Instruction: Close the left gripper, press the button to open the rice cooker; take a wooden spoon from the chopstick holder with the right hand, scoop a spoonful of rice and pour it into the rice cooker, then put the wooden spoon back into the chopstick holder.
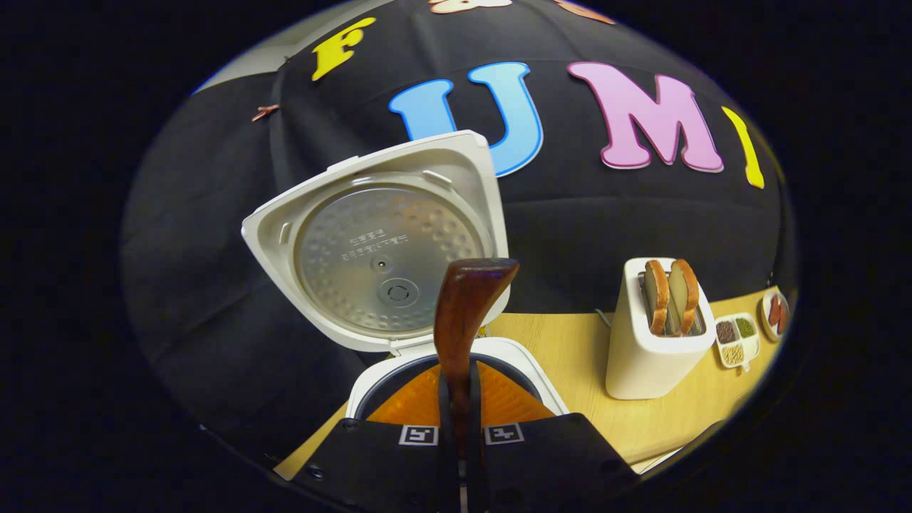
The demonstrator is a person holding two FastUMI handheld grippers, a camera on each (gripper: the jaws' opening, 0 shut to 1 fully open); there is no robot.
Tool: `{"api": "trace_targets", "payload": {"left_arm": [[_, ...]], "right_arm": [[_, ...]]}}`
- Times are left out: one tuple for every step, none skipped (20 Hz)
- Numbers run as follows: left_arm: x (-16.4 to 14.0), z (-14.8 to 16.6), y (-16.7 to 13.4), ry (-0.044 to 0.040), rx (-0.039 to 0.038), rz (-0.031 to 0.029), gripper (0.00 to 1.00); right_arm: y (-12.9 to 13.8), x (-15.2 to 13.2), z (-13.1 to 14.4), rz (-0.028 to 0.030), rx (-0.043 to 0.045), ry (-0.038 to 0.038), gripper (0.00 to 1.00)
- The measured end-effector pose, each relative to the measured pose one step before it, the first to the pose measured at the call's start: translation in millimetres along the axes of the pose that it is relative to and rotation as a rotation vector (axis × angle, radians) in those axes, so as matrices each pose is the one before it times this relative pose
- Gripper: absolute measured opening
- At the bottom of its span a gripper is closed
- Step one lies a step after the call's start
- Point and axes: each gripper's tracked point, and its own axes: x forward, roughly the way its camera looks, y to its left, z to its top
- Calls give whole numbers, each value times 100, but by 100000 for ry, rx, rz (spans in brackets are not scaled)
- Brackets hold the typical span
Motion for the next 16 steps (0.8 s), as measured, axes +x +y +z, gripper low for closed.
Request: {"api": "trace_targets", "payload": {"left_arm": [[-70, -98, -128, -13, 13, 14, 96], [-35, -71, -1, 153, 328, 156, 96], [-87, -131, 52, 121, 161, 180, 95], [-30, -140, -43, 178, -113, 38, 95], [-59, -143, 38, 118, -251, 71, 95], [-30, -12, 28, 10, -399, 133, 95], [-8, 41, -20, -44, -465, 24, 95], [84, 168, -176, -124, -288, -17, 95], [-81, 16, -238, 68, -149, -212, 96], [-16, 89, -195, 43, 133, -247, 95], [-91, -37, -154, -71, 367, -260, 96], [55, 140, -81, -124, 340, -128, 97], [-42, 86, -161, -57, 169, -72, 95], [-57, 126, -70, 153, 52, -53, 96], [-56, -137, -96, 58, 63, 78, 95], [-71, 9, 14, 54, 46, 61, 95]], "right_arm": [[393, 18, -6, 837, -5962, 194, 9], [461, -122, 89, 918, -6081, -204, 9], [433, -115, 199, 1216, -6489, -143, 9], [517, -82, 213, 992, -6436, -103, 9], [456, -5, 180, 1213, -6343, 38, 9], [483, -11, 364, 723, -6187, -589, 9], [453, -156, 351, 359, -6151, -430, 8], [338, -200, 384, 149, -5864, -600, 9], [372, -169, 304, 116, -5523, -525, 9], [452, -215, 382, 580, -5121, -872, 14], [559, -218, 411, 1327, -3869, -916, 9], [736, -54, 369, 1530, -3585, -1546, 9], [505, -295, 393, 909, -4837, -1380, 9], [68, -90, 522, -106, -5318, -1150, 8], [170, -153, 253, 141, -4571, -535, 8], [542, -92, -78, 888, -2390, -272, 8]]}}
